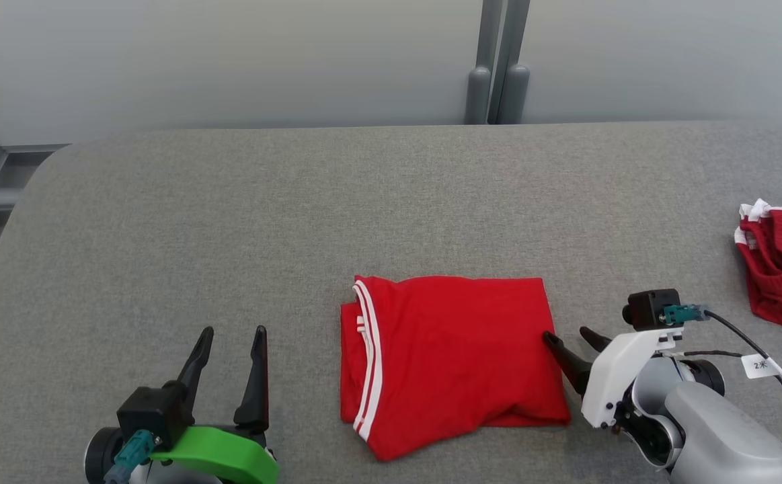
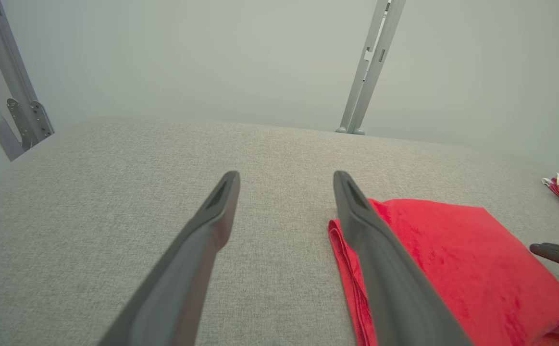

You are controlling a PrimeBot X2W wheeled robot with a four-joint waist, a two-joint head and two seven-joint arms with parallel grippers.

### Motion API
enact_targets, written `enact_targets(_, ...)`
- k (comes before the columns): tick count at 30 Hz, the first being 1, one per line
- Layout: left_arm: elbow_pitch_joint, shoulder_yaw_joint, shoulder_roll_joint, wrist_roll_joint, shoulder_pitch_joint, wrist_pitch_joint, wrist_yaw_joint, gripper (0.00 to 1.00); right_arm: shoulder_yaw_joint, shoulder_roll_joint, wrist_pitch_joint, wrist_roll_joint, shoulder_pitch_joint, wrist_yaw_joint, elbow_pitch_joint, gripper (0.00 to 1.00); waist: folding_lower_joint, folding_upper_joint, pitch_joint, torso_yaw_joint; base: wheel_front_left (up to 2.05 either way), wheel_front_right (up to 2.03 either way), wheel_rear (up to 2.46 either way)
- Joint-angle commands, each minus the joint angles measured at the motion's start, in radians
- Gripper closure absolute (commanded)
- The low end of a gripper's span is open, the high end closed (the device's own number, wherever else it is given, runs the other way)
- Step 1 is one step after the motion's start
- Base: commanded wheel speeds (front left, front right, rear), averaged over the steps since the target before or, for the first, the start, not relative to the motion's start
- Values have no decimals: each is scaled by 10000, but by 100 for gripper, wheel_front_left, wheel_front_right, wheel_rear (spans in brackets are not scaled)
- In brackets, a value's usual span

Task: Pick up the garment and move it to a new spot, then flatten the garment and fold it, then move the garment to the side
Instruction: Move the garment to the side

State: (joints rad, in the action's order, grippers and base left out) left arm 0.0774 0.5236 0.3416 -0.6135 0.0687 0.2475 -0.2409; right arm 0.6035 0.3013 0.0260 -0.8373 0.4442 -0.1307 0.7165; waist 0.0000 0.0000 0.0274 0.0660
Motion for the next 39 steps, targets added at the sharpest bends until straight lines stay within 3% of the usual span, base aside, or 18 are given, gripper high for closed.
enact_targets(1, -13, -2, 80, 105, 140, -35, -42, 0, -110, 100, 169, 88, -168, 0, -140, 0, 0, 0, 76, 94, 0, 0, 0)
enact_targets(16, 33, -57, 57, 67, 276, 12, -86, 0, -677, -72, 2014, -334, -356, 0, -271, 3, 0, 0, 365, 754, 0, 0, 0)
enact_targets(18, 45, -66, 55, 56, 276, 20, -81, 0, -709, -67, 2048, -290, -314, 0, -330, 54, 0, 0, 358, 774, 0, 0, 0)
enact_targets(19, 49, -72, 56, 50, 271, 13, -80, 0, -721, -59, 2013, -262, -290, 0, -379, 66, 0, 0, 350, 773, 0, 0, 0)
enact_targets(21, 53, -93, 51, 38, 246, 27, -99, 0, -746, -34, 1987, -238, -243, 0, -487, 100, 0, 0, 328, 743, 0, 0, 0)
enact_targets(30, 23, -93, 12, 65, 54, 98, -68, 0, -1066, 508, 1916, 110, -96, 7, -1012, 100, 0, 0, 131, 52, 0, 0, 0)
enact_targets(39, -55, -124, -33, 138, 27, 110, -105, 0, -1927, 1443, 2505, 905, 32, 5, -1668, 100, 0, 0, 10, -1961, 0, 0, 0)
